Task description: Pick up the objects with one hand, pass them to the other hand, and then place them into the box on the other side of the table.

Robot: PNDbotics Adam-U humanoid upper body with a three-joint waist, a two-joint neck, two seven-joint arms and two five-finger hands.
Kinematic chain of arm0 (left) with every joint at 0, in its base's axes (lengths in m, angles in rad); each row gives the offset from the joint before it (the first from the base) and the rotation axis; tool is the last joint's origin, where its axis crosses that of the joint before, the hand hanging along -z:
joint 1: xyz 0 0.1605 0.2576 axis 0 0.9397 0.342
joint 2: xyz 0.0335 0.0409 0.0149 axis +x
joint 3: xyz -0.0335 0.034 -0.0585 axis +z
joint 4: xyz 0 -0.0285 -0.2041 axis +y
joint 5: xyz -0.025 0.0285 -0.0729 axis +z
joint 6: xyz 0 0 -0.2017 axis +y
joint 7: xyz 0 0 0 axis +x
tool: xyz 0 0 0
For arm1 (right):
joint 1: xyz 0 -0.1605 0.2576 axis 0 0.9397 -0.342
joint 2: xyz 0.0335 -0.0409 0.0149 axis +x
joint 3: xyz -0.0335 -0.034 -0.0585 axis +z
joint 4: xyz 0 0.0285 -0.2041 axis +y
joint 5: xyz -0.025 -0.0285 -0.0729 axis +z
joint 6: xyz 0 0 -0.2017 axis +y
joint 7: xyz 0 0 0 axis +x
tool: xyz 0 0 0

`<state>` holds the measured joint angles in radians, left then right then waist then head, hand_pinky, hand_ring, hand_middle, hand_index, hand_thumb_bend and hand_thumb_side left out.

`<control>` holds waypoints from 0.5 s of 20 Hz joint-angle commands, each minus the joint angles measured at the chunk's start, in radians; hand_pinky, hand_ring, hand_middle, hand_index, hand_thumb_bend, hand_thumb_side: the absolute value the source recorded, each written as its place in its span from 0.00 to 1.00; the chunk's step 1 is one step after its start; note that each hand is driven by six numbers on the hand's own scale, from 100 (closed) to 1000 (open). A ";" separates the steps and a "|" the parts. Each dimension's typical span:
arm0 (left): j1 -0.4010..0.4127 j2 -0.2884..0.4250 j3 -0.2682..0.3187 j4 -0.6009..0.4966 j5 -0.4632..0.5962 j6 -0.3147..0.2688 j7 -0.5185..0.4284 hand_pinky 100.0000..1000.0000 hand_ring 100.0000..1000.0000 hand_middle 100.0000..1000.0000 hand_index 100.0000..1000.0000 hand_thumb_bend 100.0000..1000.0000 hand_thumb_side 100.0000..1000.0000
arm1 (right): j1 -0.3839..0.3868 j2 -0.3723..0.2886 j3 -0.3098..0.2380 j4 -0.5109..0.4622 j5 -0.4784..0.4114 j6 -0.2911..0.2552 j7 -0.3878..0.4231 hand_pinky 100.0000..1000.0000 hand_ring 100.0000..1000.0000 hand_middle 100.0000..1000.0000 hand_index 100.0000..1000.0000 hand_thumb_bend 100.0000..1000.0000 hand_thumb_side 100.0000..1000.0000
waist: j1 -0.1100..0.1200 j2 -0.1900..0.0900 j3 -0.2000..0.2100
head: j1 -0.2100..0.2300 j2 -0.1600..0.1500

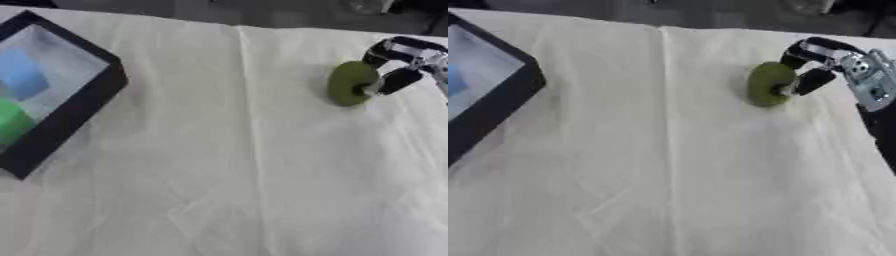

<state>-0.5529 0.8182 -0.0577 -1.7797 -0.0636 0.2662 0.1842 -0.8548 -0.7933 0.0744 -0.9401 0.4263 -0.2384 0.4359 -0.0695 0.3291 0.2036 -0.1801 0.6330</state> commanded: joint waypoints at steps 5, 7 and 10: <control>-0.002 0.041 0.017 -0.007 0.003 0.000 0.003 0.73 0.62 0.58 0.64 0.35 0.36 | 0.009 -0.057 0.008 -0.073 -0.043 0.002 -0.044 0.70 0.52 0.28 0.44 0.35 0.04 | 0.004 -0.035 -0.012 | 0.000 0.010; -0.002 0.042 0.017 -0.007 0.003 0.000 0.002 0.73 0.62 0.58 0.64 0.35 0.36 | 0.014 -0.059 0.008 -0.083 -0.070 0.010 -0.045 0.70 0.52 0.28 0.43 0.35 0.03 | 0.005 -0.037 -0.014 | 0.002 0.010; -0.003 0.043 0.017 -0.008 0.003 -0.001 0.003 0.73 0.61 0.58 0.64 0.35 0.36 | 0.021 -0.066 0.005 -0.107 -0.103 0.017 -0.053 0.69 0.51 0.27 0.43 0.34 0.01 | 0.006 -0.040 -0.018 | 0.004 0.010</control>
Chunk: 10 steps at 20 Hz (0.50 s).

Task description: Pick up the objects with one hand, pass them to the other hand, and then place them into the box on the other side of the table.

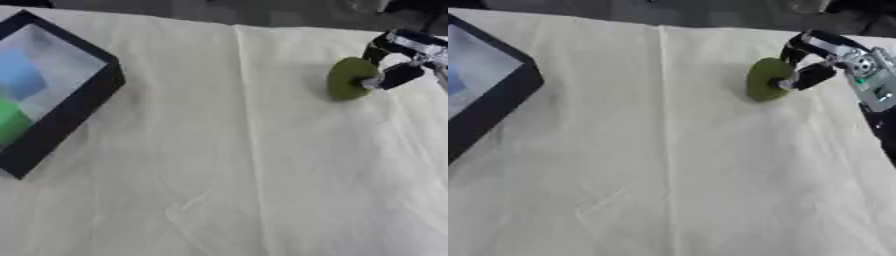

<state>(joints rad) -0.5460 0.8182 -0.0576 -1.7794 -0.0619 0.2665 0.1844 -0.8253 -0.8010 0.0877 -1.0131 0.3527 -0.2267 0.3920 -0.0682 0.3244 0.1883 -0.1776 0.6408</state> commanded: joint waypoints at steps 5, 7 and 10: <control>-0.006 0.045 0.017 -0.007 0.002 0.000 0.003 0.73 0.61 0.58 0.64 0.35 0.36 | 0.002 -0.071 -0.012 -0.068 -0.075 0.014 -0.022 0.68 0.50 0.26 0.42 0.34 0.00 | 0.005 -0.040 -0.008 | 0.004 0.002; -0.005 0.046 0.017 -0.007 0.002 0.000 0.004 0.73 0.61 0.58 0.64 0.35 0.36 | 0.007 -0.075 -0.016 -0.082 -0.093 0.018 -0.030 0.68 0.50 0.25 0.41 0.34 0.00 | 0.005 -0.041 -0.009 | 0.005 0.003; -0.005 0.047 0.017 -0.008 0.003 -0.001 0.004 0.73 0.61 0.58 0.64 0.35 0.36 | 0.015 -0.079 -0.020 -0.105 -0.117 0.023 -0.045 0.67 0.48 0.24 0.40 0.34 0.00 | 0.007 -0.044 -0.010 | 0.008 0.004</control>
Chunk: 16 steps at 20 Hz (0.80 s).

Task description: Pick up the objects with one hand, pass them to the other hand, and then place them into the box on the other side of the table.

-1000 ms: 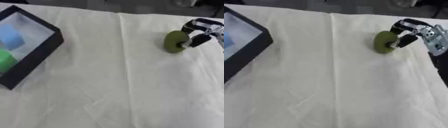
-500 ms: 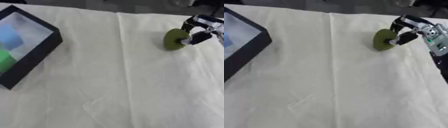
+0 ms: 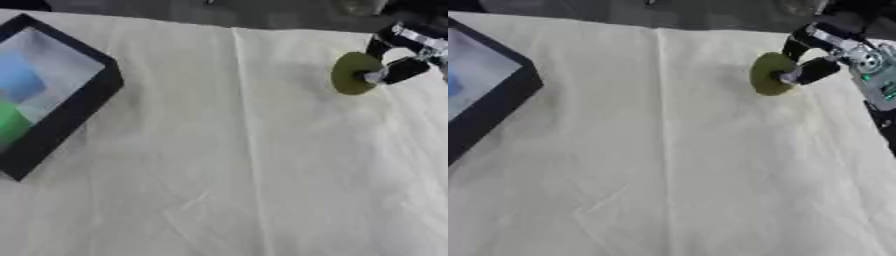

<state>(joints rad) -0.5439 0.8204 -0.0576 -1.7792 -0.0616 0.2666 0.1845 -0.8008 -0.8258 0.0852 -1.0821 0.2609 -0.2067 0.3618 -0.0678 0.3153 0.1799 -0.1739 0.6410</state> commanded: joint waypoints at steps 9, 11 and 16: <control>-0.004 0.048 0.016 -0.009 0.003 -0.002 0.004 0.72 0.61 0.58 0.64 0.35 0.36 | 0.009 -0.065 -0.020 -0.086 -0.075 0.015 -0.040 0.66 0.48 0.24 0.40 0.33 0.00 | 0.010 -0.039 -0.004 | 0.005 0.004; -0.004 0.048 0.015 -0.010 0.003 -0.002 0.003 0.72 0.61 0.58 0.64 0.35 0.36 | 0.014 -0.064 -0.020 -0.096 -0.088 0.017 -0.049 0.65 0.47 0.22 0.37 0.34 0.00 | 0.012 -0.040 -0.004 | 0.005 0.005; -0.004 0.049 0.016 -0.011 0.003 -0.001 0.004 0.72 0.61 0.58 0.64 0.35 0.36 | 0.021 -0.052 -0.017 -0.117 -0.153 0.027 -0.069 0.60 0.43 0.16 0.18 0.33 0.00 | 0.014 -0.040 -0.003 | 0.002 0.002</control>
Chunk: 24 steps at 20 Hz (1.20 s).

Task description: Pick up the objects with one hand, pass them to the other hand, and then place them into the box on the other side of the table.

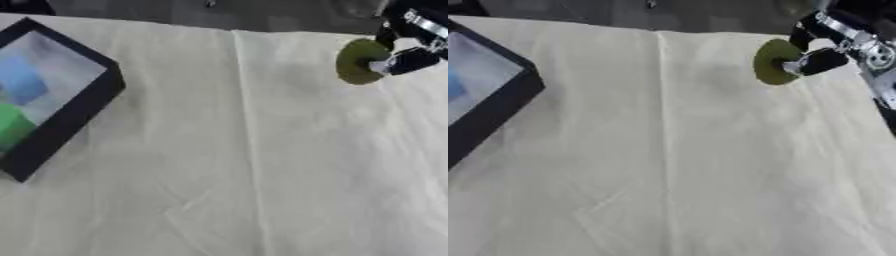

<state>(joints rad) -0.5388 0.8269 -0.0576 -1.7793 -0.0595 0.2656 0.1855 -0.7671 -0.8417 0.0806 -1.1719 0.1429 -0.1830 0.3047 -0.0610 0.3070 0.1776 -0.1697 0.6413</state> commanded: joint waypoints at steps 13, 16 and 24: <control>-0.003 0.044 0.017 -0.014 0.003 0.001 0.006 0.72 0.61 0.58 0.64 0.35 0.35 | -0.010 -0.029 -0.007 -0.058 -0.081 0.006 -0.024 0.60 0.44 0.17 0.14 0.30 0.00 | 0.007 -0.034 -0.001 | -0.003 -0.001; -0.002 0.044 0.018 -0.013 0.003 0.001 0.007 0.72 0.61 0.58 0.64 0.35 0.35 | -0.009 -0.031 -0.005 -0.073 -0.080 0.007 -0.028 0.60 0.44 0.17 0.15 0.30 0.00 | 0.007 -0.035 -0.001 | -0.005 -0.001; 0.004 0.045 0.019 -0.012 0.004 0.002 0.009 0.72 0.61 0.58 0.64 0.35 0.36 | -0.010 -0.038 -0.003 -0.089 -0.068 0.009 -0.041 0.61 0.45 0.18 0.20 0.32 0.00 | 0.006 -0.037 -0.001 | -0.006 0.001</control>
<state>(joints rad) -0.5272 0.8340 -0.0574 -1.7798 -0.0578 0.2683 0.1905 -0.7644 -0.8413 0.0872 -1.2400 0.0709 -0.1736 0.2703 -0.0586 0.3006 0.1776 -0.1744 0.6412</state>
